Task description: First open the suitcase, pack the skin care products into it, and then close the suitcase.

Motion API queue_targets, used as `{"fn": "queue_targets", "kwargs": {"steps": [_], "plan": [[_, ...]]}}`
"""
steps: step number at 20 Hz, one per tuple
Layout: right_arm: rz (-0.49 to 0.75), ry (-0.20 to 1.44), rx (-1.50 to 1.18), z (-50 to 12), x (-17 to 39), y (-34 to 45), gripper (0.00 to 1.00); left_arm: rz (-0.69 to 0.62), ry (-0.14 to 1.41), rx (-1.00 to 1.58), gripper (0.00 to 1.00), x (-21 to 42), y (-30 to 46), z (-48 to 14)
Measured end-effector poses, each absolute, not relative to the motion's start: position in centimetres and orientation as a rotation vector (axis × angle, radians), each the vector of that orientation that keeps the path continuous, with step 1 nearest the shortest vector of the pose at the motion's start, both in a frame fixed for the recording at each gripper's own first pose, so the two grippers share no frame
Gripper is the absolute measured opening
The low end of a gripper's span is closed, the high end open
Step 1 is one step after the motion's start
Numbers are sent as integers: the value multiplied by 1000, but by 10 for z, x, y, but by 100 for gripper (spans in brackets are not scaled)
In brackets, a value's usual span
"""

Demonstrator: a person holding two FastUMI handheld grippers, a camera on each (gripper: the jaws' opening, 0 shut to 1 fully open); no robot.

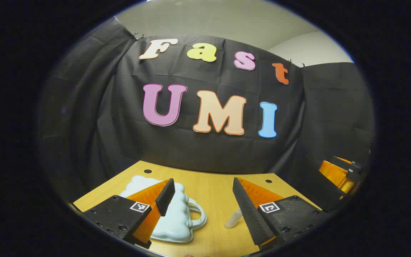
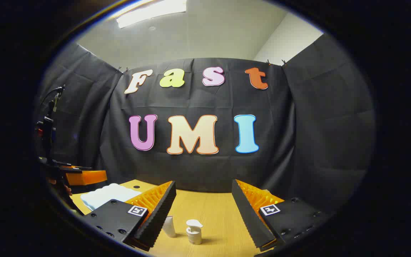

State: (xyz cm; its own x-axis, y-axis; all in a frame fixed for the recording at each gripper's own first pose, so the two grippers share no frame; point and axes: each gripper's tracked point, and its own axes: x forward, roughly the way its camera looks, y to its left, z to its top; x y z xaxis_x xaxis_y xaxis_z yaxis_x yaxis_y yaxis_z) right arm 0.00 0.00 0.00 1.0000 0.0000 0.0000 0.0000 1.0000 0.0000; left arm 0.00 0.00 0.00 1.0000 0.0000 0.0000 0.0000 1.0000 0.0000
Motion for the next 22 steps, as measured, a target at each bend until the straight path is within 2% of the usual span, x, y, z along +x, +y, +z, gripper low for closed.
{"fn": "queue_targets", "kwargs": {"steps": [17, 20, 22], "plan": [[-10, 7, 12, -4, 4, -11, 99, 20, 49, -29, 95, 7, 2, -16], [-7, 7, 9, -4, 2, -10, 99, -16, 78, -15, 95, 18, -6, -20], [0, 12, 6, -7, 3, -9, 99, -67, 157, 7, 95, 33, -11, -30]]}}
